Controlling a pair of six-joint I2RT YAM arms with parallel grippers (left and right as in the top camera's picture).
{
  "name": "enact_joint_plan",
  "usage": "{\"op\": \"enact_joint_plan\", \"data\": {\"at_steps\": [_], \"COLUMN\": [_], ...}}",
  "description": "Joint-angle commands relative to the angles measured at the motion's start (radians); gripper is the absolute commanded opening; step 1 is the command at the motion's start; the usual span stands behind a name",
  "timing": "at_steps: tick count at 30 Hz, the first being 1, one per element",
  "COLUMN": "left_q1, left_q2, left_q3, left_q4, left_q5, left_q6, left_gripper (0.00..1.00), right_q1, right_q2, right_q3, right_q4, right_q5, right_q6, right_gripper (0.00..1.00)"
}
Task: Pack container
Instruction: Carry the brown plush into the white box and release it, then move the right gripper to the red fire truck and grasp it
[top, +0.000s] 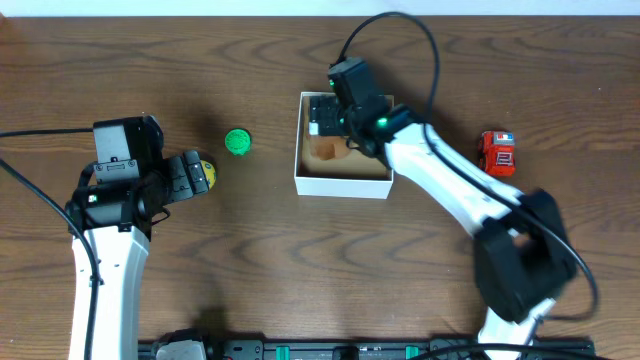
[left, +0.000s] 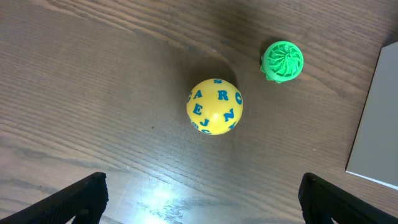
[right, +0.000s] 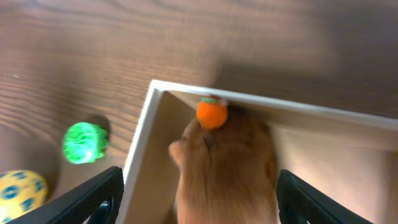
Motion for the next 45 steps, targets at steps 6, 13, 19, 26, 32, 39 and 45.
{"op": "enact_joint_plan", "data": {"at_steps": [6, 13, 19, 26, 32, 39, 45], "left_q1": [0.006, 0.006, 0.006, 0.006, 0.006, 0.006, 0.006], "left_q2": [0.006, 0.006, 0.006, 0.006, 0.006, 0.006, 0.006], "left_q3": [0.018, 0.018, 0.018, 0.018, 0.018, 0.018, 0.018], "left_q4": [-0.003, -0.003, -0.003, -0.003, -0.003, -0.003, -0.003], "left_q5": [0.010, 0.010, 0.010, 0.010, 0.010, 0.010, 0.010], "left_q6": [-0.013, -0.013, -0.013, -0.013, -0.013, -0.013, -0.013], "left_gripper": [0.98, 0.98, 0.98, 0.98, 0.98, 0.98, 0.98], "right_q1": [-0.216, -0.552, -0.653, -0.680, -0.704, -0.707, -0.707], "right_q2": [-0.285, -0.270, -0.152, 0.026, 0.124, 0.153, 0.153], "right_q3": [0.005, -0.005, -0.070, -0.083, -0.083, -0.084, -0.085], "right_q4": [-0.240, -0.484, -0.472, -0.402, -0.378, -0.381, -0.388], "right_q5": [0.114, 0.078, 0.015, 0.020, 0.071, 0.067, 0.067], "right_q6": [-0.046, -0.085, -0.205, -0.252, -0.249, -0.249, -0.237], "right_gripper": [0.79, 0.79, 0.91, 0.90, 0.87, 0.73, 0.57]}}
